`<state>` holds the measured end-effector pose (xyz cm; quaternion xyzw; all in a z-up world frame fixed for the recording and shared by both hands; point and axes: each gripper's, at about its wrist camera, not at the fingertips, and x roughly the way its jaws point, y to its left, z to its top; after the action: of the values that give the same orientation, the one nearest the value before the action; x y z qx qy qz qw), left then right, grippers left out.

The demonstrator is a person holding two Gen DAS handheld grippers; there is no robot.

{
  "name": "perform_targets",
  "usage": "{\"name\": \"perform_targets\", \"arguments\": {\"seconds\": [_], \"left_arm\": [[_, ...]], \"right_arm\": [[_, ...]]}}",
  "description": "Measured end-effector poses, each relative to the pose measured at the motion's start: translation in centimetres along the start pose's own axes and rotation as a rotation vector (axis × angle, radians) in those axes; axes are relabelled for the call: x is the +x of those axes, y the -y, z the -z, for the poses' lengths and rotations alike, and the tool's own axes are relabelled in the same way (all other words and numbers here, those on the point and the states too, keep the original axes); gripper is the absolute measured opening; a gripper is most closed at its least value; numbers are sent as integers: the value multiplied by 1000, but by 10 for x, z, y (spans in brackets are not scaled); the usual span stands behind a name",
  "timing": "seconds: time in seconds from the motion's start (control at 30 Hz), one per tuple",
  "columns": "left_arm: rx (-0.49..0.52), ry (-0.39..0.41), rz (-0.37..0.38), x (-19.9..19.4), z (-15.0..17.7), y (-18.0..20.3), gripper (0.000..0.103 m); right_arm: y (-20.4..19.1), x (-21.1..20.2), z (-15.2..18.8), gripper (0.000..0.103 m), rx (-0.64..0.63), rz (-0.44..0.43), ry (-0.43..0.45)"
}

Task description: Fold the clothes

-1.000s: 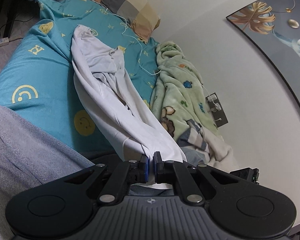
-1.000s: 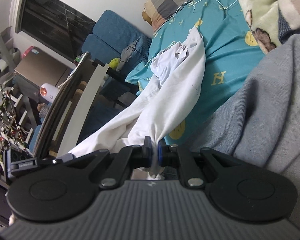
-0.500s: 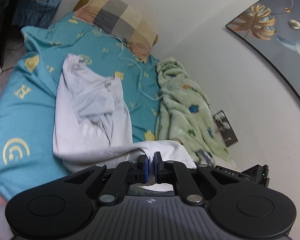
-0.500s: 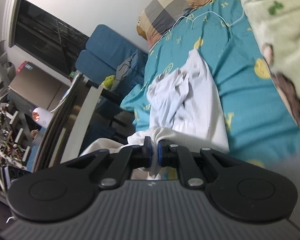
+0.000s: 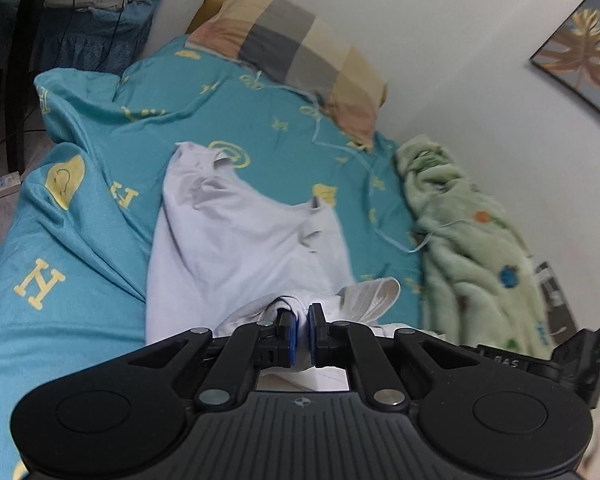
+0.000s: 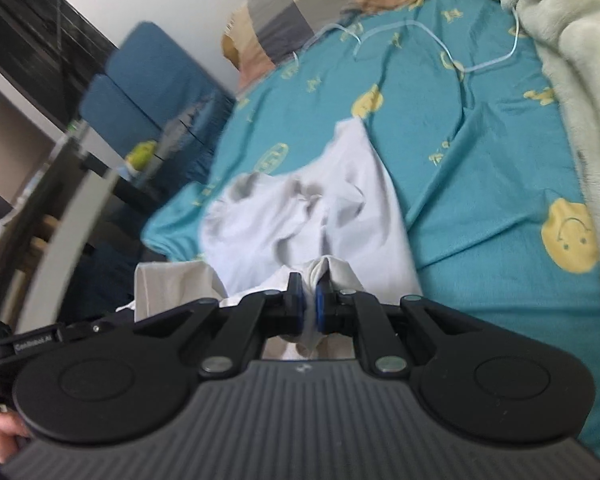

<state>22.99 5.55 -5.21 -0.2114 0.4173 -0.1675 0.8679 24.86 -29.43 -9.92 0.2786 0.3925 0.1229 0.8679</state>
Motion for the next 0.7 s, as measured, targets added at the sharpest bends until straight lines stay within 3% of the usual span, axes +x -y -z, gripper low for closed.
{"name": "perform_targets", "arguments": {"seconds": [0.23,0.4,0.5,0.6,0.67,0.7], "left_arm": [[71,-65,-111,65,4,-17,10],[100,-75,-134,70,10,-12,17],[93,-63,-135,53,19,-5,29],[85,-51,-135,36,28,3,49],[80,-43,-136,25,34,8,62],[78,-39,-136,20,37,10,67]], "right_arm": [[14,48,7,10,-72,69,-38],[18,54,6,11,-59,59,-48],[16,49,6,13,-54,45,-39],[16,40,7,14,-35,23,-27],[15,31,9,22,-22,17,-11],[14,26,10,34,-17,16,-2]]}}
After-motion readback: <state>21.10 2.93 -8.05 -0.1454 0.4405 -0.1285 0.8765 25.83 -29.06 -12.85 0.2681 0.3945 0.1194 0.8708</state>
